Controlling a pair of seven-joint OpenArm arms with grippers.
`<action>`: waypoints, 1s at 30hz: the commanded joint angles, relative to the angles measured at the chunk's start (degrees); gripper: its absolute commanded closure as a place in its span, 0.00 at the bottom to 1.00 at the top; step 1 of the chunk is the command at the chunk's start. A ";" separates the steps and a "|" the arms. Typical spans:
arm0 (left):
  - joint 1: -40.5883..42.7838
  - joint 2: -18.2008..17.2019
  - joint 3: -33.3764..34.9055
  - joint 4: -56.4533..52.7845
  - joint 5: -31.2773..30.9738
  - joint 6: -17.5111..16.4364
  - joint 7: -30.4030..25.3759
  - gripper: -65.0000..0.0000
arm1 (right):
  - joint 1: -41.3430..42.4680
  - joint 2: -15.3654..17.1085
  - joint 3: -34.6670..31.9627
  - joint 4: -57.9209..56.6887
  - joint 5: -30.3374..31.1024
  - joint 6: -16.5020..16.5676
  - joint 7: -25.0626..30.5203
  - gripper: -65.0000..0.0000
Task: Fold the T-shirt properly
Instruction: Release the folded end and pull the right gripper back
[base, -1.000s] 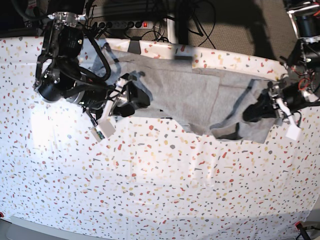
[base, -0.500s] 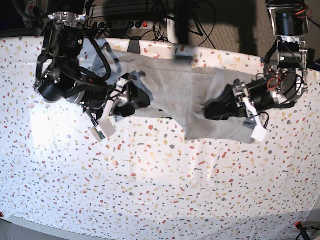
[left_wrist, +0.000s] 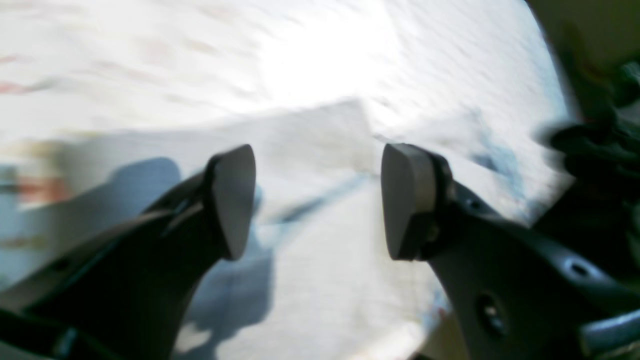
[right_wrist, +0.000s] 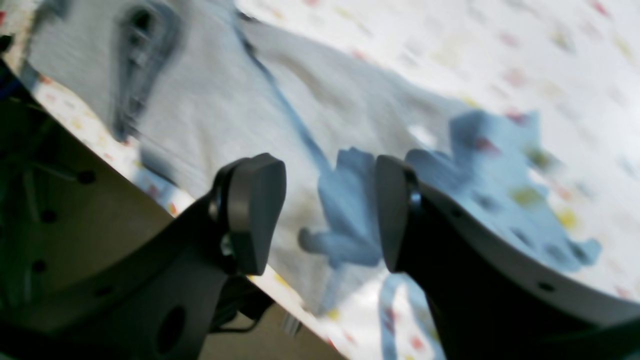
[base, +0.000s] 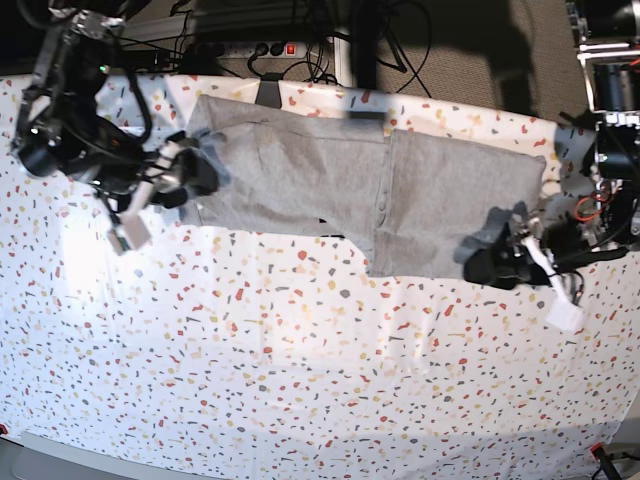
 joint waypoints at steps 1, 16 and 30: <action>-1.14 -1.64 -0.37 1.01 0.55 -0.37 -3.02 0.41 | -0.09 1.49 1.11 0.22 2.19 0.25 0.81 0.50; -0.98 -4.28 -0.37 0.98 4.85 -0.15 -7.02 0.41 | 4.74 4.26 1.11 -22.34 5.35 0.25 -0.92 0.50; -0.98 -4.31 -0.37 0.98 5.05 -0.15 -7.21 0.41 | 4.94 -1.66 -5.03 -26.05 -0.37 0.25 7.54 0.58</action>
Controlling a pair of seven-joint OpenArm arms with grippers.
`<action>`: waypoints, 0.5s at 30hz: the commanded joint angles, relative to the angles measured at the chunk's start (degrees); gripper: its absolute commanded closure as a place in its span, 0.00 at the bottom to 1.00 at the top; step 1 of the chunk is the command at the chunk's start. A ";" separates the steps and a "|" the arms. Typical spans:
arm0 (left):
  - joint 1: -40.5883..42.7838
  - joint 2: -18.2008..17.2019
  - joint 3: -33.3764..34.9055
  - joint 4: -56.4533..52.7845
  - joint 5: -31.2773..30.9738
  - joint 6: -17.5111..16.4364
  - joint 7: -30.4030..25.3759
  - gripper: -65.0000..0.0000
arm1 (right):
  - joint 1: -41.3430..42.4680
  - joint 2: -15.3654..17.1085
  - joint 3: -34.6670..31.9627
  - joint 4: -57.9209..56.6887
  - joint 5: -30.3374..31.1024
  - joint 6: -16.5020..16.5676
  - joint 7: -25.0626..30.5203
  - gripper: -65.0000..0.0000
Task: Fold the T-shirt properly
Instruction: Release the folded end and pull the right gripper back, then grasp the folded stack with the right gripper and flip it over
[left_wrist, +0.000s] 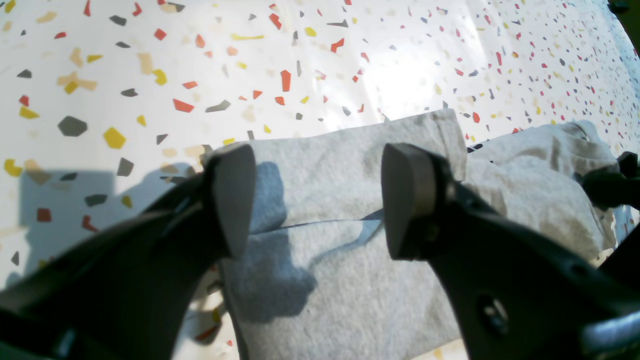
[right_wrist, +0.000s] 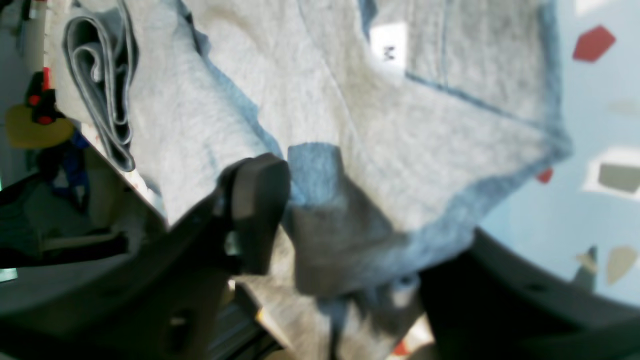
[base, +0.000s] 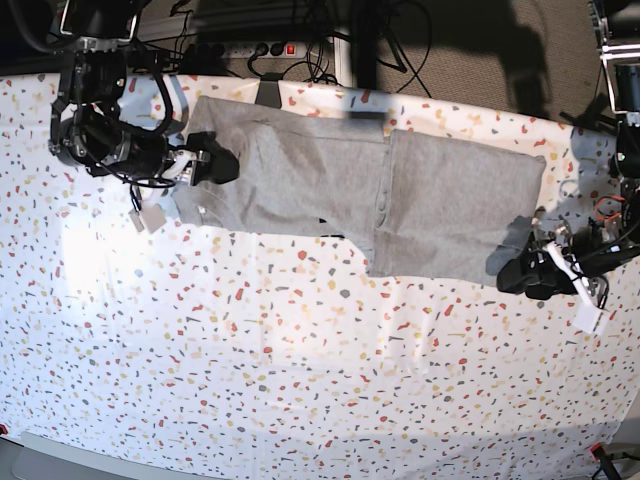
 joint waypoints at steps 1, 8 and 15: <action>-1.14 -1.03 -0.39 0.98 -1.29 -0.42 -1.22 0.41 | 0.68 -0.11 0.00 0.46 -2.12 0.06 0.13 0.64; -1.11 -1.03 -0.39 0.98 -1.25 -0.42 -0.35 0.41 | 1.88 1.86 1.16 1.03 -3.58 0.06 1.01 1.00; -1.11 -0.98 -0.39 0.94 0.11 -0.42 0.72 0.41 | 5.77 4.28 9.27 3.52 -1.44 0.06 -6.38 1.00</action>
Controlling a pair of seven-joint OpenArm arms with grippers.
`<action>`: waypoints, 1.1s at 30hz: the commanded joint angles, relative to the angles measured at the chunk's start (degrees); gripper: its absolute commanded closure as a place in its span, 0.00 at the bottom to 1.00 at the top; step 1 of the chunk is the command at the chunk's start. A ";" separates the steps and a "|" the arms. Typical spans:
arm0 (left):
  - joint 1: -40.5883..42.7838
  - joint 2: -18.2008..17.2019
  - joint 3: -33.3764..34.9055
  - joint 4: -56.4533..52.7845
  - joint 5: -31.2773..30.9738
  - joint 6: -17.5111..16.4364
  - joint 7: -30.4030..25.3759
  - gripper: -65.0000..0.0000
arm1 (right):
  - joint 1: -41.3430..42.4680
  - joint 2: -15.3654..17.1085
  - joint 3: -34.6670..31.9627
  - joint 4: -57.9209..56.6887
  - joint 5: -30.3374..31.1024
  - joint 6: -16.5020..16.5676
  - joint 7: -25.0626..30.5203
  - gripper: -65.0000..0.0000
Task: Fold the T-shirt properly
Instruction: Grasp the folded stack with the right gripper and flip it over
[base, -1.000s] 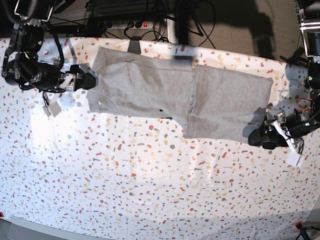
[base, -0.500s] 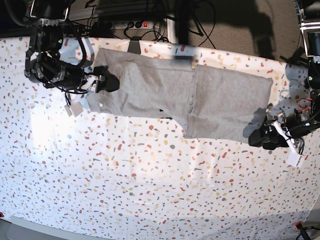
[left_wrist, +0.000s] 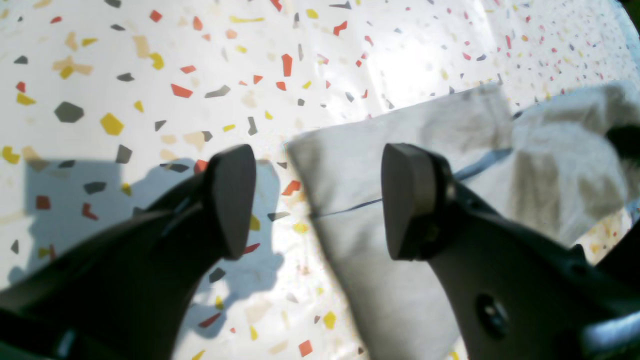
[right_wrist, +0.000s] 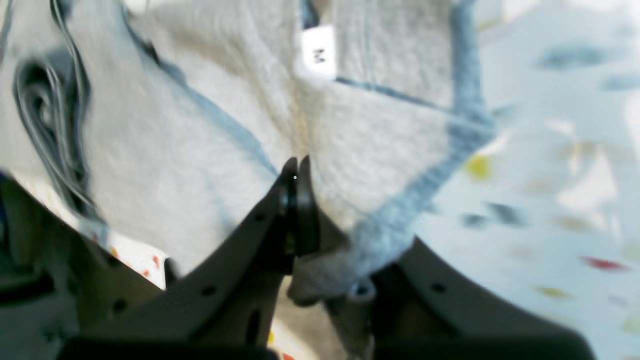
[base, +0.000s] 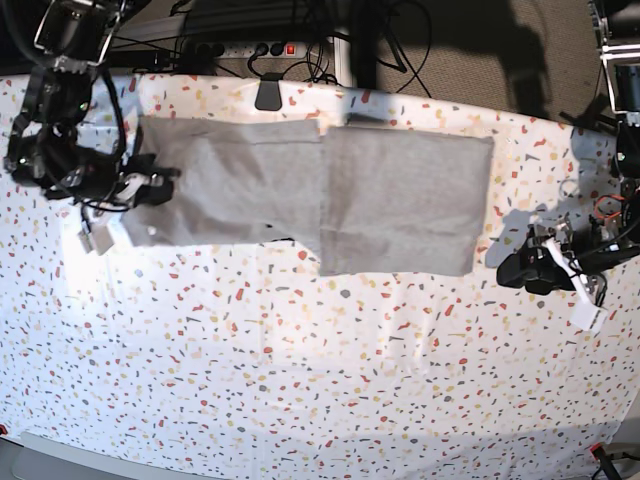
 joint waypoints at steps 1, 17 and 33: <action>-1.09 -0.98 -0.39 0.94 -0.63 -0.42 -1.11 0.41 | 1.18 0.42 0.39 2.05 3.91 0.19 -1.16 1.00; -0.96 -1.01 -0.39 0.87 -0.68 -0.42 -1.31 0.41 | -0.52 -22.01 -16.92 27.36 -0.11 0.19 2.43 1.00; -0.96 -1.03 -0.39 0.87 -0.70 -0.39 -0.87 0.41 | -0.48 -27.74 -43.98 21.29 -18.71 -7.30 24.68 1.00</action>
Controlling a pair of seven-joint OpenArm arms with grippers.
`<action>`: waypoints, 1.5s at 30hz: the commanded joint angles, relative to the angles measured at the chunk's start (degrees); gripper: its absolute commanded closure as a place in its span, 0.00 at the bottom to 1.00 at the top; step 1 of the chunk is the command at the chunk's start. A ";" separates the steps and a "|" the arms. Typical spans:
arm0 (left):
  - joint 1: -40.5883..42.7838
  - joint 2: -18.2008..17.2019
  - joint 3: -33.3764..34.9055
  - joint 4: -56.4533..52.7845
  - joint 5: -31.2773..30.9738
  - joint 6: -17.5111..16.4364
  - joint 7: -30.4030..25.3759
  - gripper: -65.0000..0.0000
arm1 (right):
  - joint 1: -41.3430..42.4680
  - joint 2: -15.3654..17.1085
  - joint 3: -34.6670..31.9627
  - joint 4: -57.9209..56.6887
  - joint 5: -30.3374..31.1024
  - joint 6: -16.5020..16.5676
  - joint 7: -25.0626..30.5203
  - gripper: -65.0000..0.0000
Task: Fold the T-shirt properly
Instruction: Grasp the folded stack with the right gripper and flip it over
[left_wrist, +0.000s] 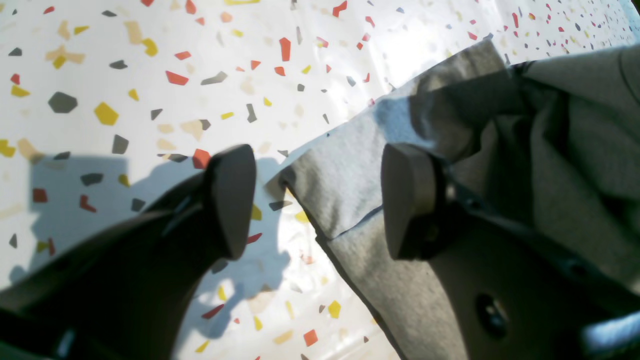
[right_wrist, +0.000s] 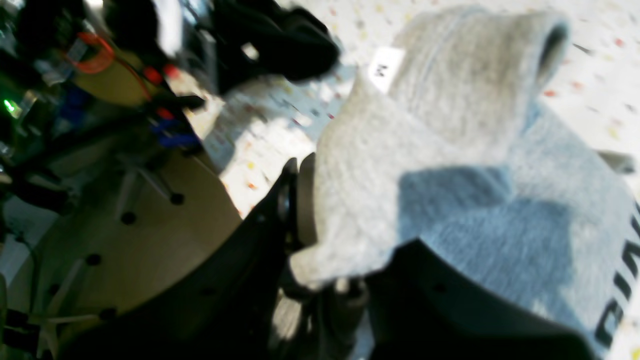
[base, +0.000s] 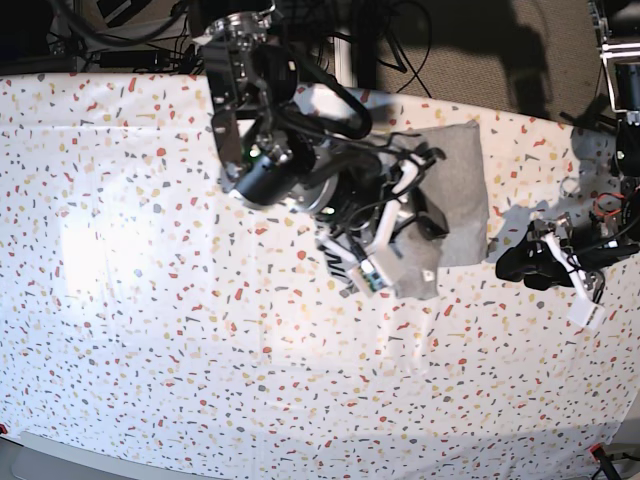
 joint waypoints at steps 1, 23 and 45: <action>-1.25 -1.03 -0.39 0.87 -1.27 -0.39 -1.14 0.41 | 0.90 -0.46 -0.92 -0.09 1.29 0.35 2.78 1.00; -1.25 -1.03 -0.39 0.87 -1.29 -0.39 -1.16 0.41 | 10.84 -0.46 -13.38 -21.35 10.27 6.34 11.65 0.60; 7.87 1.95 -0.39 5.92 -16.59 -0.78 7.96 0.89 | 18.60 4.72 7.61 -17.14 8.79 7.84 -17.88 1.00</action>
